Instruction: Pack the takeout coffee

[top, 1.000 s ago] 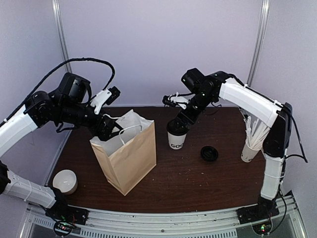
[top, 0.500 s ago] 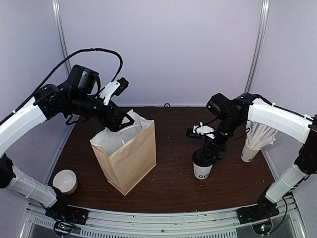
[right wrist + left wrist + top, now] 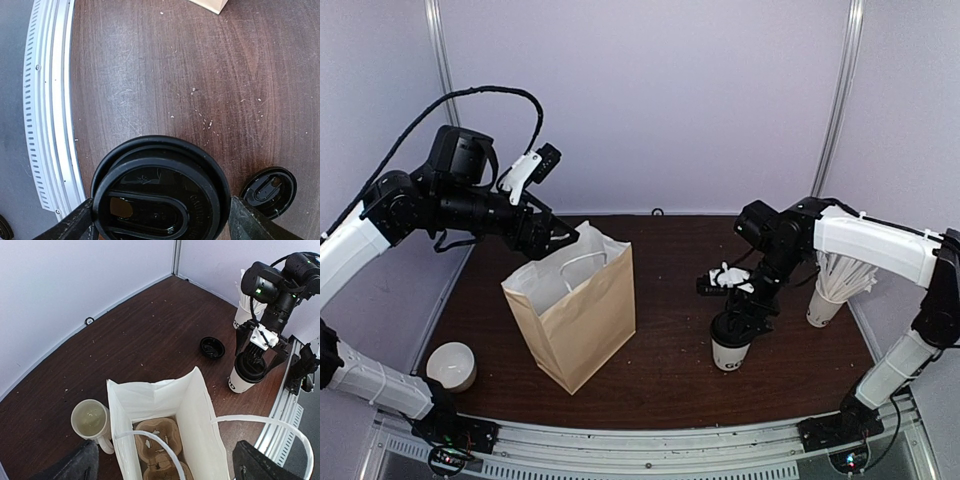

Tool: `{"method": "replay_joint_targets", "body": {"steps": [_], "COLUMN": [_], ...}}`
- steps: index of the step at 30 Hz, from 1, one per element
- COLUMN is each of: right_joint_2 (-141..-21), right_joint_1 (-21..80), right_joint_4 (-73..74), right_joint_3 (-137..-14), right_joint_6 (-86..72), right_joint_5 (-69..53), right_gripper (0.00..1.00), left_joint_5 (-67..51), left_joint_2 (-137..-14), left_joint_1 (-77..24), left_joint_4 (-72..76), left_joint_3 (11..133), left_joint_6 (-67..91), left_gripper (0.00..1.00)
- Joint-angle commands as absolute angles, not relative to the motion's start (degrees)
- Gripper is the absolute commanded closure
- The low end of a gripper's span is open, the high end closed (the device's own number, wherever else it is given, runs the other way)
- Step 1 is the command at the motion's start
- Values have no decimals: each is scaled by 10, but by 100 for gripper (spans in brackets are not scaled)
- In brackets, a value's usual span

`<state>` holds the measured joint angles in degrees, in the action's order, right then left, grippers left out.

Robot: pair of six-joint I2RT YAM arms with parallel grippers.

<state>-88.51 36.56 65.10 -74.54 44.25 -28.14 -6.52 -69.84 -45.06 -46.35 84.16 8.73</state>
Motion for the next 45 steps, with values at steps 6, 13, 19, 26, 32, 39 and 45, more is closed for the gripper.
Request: {"method": "replay_joint_targets", "body": {"steps": [6, 13, 19, 26, 32, 39, 45], "right_joint_2": [-902, -888, -869, -869, -898, -929, -946], "right_joint_1": [363, 364, 365, 396, 410, 434, 444], "right_joint_4": [656, 684, 748, 786, 783, 775, 753], "right_joint_3": [-720, -752, -788, -794, -831, -822, -806], "right_joint_6": [468, 444, 469, 577, 597, 611, 609], "right_joint_5": [-258, -268, -250, -187, -175, -138, -121], "right_gripper": [4, 1, 0, 1, 0, 1, 1], "left_joint_5": [-88, -111, -105, -105, -102, -87, -82], "left_joint_2": [-689, -684, -681, -690, -693, -676, -667], "left_joint_1": [-448, -448, -448, -448, -448, -448, -448], "left_joint_4": [-447, -427, -435, -437, -441, -448, -454], "left_joint_3": [834, 812, 812, 813, 815, 809, 805], "left_joint_6": [81, 67, 61, 52, 50, 48, 46], "left_gripper": [3, 3, 3, 3, 3, 3, 3]}}
